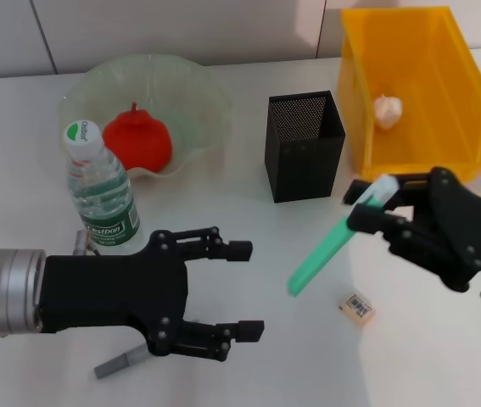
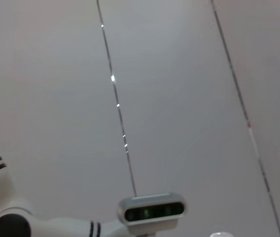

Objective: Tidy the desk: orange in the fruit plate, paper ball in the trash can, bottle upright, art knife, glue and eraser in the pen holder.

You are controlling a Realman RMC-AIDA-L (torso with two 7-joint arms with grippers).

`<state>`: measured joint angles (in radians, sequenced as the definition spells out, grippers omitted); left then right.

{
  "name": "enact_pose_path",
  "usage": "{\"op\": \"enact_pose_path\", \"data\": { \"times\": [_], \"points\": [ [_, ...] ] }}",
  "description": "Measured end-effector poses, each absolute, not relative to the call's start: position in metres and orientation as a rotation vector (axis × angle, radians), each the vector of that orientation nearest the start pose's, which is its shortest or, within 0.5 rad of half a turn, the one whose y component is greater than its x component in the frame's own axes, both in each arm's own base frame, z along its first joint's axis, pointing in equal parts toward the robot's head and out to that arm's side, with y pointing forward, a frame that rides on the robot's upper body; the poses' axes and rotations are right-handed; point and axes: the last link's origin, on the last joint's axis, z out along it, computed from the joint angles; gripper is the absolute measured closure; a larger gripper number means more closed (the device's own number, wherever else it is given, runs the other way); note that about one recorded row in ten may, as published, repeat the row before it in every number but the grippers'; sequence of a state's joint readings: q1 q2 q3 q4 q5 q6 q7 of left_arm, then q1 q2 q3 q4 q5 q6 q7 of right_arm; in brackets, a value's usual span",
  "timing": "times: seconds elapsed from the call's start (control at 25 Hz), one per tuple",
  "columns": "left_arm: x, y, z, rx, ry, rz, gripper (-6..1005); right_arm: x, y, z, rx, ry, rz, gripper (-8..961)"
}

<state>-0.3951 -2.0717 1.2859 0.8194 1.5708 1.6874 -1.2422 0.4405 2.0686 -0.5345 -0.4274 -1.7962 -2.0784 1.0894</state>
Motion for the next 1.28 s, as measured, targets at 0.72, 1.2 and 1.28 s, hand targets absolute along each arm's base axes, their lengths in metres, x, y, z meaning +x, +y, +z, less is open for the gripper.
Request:
{"op": "enact_pose_path", "data": {
  "times": [0.72,1.2,1.28],
  "points": [
    [-0.221,0.27,-0.028,-2.965,-0.231,-1.019,135,0.258,0.29,0.028,-1.926,-0.1,1.229,726],
    [-0.219,0.272,-0.029,-2.959,-0.242,-1.04,135,0.245,0.341,-0.004,-1.992,0.021,1.053,701],
    [-0.219,0.272,-0.029,-2.959,-0.242,-1.04,135,0.246,0.342,-0.007,-2.0,0.038,1.035,697]
  ]
}}
